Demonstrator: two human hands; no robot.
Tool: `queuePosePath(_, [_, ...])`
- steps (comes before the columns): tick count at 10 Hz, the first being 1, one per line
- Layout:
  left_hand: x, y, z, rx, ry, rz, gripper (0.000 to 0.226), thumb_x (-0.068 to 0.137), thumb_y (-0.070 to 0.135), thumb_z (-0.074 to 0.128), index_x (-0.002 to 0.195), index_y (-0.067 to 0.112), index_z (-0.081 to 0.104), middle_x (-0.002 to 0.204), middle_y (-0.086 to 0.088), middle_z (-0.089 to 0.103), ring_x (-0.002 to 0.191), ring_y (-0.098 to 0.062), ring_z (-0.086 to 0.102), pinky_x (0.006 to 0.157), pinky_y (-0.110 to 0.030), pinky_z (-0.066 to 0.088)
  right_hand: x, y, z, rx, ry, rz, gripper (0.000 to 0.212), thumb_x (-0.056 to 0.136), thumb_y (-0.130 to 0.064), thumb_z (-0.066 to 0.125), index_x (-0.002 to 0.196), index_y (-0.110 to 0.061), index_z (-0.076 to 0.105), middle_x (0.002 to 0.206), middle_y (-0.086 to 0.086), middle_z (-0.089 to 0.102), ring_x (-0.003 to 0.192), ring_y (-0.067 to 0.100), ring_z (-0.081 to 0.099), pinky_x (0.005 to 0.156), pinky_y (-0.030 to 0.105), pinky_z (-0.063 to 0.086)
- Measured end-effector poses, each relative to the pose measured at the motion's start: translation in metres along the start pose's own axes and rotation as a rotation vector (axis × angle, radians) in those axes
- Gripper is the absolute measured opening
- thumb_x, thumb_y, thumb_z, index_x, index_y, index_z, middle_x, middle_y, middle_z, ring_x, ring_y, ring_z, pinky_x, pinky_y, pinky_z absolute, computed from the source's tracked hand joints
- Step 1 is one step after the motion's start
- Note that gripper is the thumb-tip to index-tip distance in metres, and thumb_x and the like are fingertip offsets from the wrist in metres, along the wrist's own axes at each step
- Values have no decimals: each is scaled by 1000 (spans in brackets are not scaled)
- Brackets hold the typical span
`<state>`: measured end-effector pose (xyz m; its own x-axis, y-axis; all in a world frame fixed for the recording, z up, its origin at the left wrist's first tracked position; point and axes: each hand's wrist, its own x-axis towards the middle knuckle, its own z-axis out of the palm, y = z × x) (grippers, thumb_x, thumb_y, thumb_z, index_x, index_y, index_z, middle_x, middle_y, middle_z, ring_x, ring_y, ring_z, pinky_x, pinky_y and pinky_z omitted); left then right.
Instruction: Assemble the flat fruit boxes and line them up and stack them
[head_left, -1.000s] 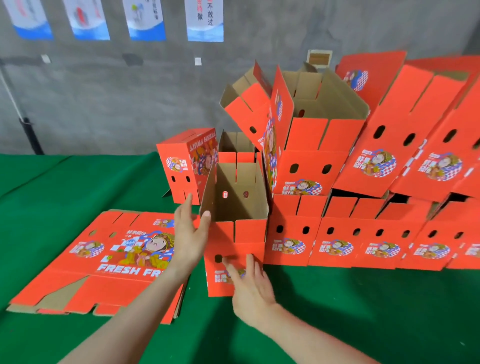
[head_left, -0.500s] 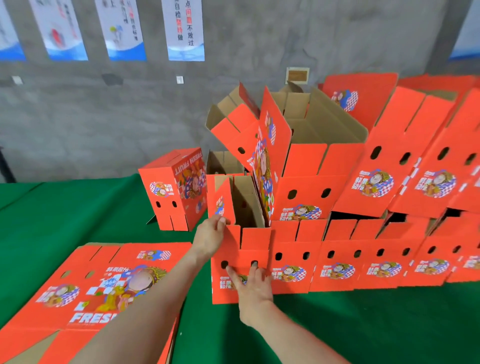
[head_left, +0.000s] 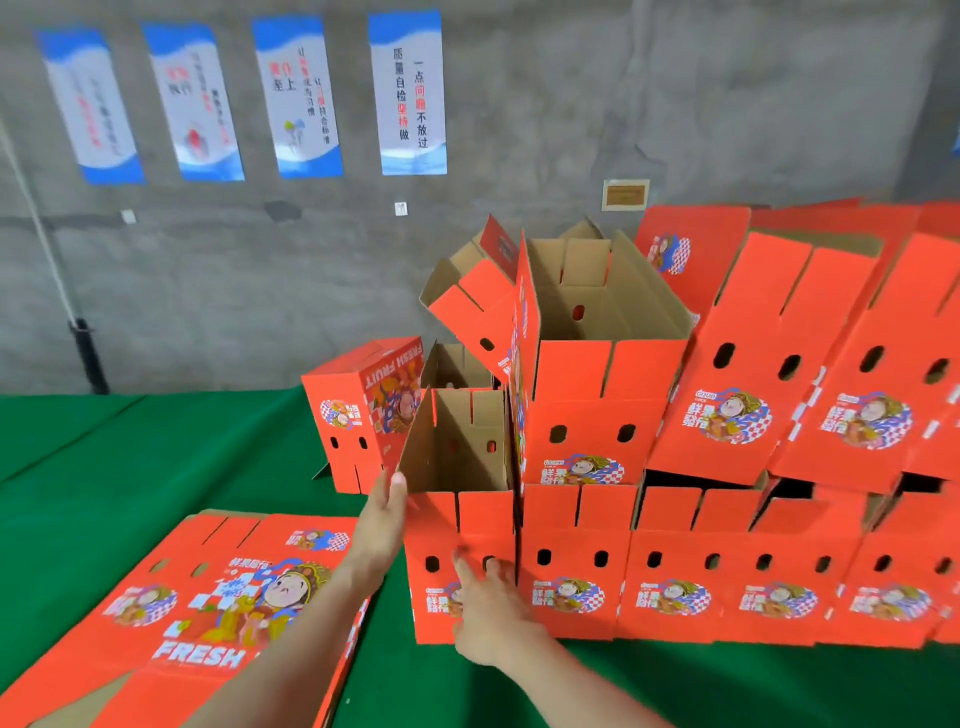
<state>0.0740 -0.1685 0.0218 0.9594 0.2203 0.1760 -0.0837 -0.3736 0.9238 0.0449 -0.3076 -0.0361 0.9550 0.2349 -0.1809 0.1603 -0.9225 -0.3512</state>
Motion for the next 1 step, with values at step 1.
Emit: queuePosePath(1, [-38, -18, -2, 76, 241, 10, 43, 98, 18, 49, 139, 6, 43, 143, -16, 45, 126, -27, 48, 106, -36, 36, -19, 7, -11, 181, 56, -125, 63, 92, -21, 57, 147, -28, 27, 154, 6, 21, 140, 29, 26, 117, 41, 25])
